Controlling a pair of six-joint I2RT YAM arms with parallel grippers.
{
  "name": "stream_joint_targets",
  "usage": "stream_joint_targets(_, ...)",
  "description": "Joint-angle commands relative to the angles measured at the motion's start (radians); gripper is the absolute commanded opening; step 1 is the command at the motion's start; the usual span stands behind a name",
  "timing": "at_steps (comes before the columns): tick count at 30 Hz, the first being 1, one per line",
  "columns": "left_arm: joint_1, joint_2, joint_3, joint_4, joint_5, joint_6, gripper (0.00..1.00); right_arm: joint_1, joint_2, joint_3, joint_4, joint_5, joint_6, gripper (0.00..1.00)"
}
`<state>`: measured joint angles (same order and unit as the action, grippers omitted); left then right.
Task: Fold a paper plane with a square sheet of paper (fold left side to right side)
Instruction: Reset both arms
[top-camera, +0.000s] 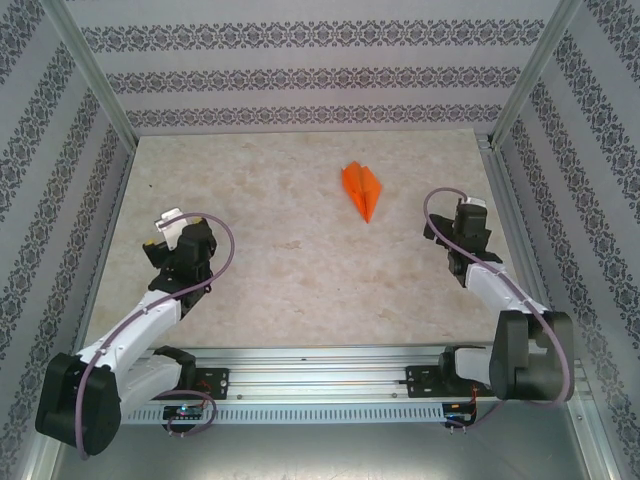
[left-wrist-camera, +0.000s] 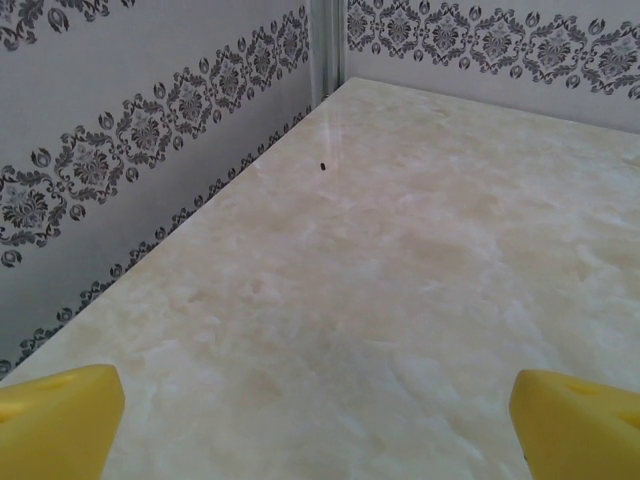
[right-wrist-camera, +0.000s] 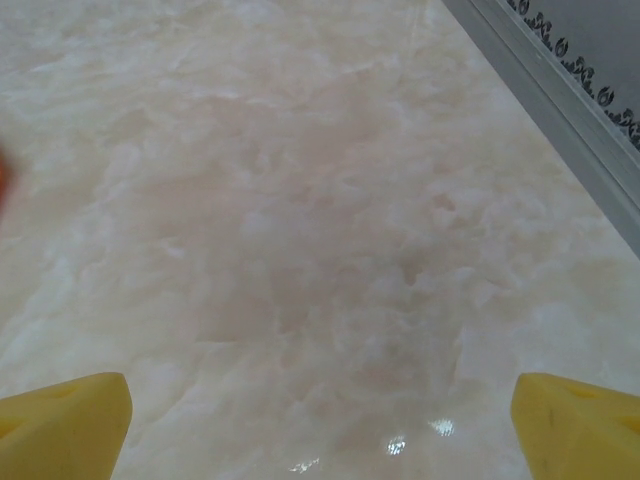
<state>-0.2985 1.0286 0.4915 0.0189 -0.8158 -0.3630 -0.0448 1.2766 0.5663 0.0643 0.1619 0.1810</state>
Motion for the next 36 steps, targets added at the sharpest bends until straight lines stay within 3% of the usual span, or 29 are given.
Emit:
stream_joint_targets(1,0.039,0.046,-0.041,0.237,0.036,0.146,1.0,-0.018,0.083,-0.055,0.387,-0.047,-0.02,0.98)
stream_joint_targets(7,0.102,0.164,-0.095,0.476,0.221,0.242,1.0,-0.013,0.192,-0.07,0.602,-0.086,-0.115,0.98)
stream_joint_targets(11,0.111,0.266,-0.136,0.658,0.305,0.296,1.0,0.004,0.206,-0.099,0.676,-0.141,-0.154,0.98)
stream_joint_targets(15,0.119,0.34,-0.143,0.768,0.378,0.364,1.0,0.001,0.241,-0.188,0.87,-0.152,-0.159,0.98)
stream_joint_targets(16,0.122,0.359,-0.149,0.809,0.405,0.381,1.0,0.0,0.277,-0.217,0.998,-0.148,-0.147,0.98)
stream_joint_targets(19,0.146,0.481,-0.156,0.941,0.482,0.387,1.0,-0.002,0.255,-0.246,0.975,-0.063,-0.12,0.98)
stream_joint_targets(21,0.15,0.553,-0.133,0.96,0.522,0.407,1.0,0.002,0.26,-0.247,0.986,-0.061,-0.123,0.98)
stream_joint_targets(23,0.181,0.524,-0.102,0.844,0.562,0.371,1.0,0.002,0.261,-0.247,0.988,-0.06,-0.124,0.98)
stream_joint_targets(24,0.196,0.54,-0.105,0.883,0.578,0.363,1.0,0.003,0.26,-0.247,0.985,-0.059,-0.126,0.98)
stream_joint_targets(34,0.199,0.533,-0.103,0.863,0.584,0.362,1.0,0.011,0.259,-0.23,0.937,-0.143,-0.164,0.98)
stream_joint_targets(36,0.199,0.534,-0.102,0.861,0.585,0.362,1.0,0.026,0.256,-0.23,0.924,-0.11,-0.178,0.98)
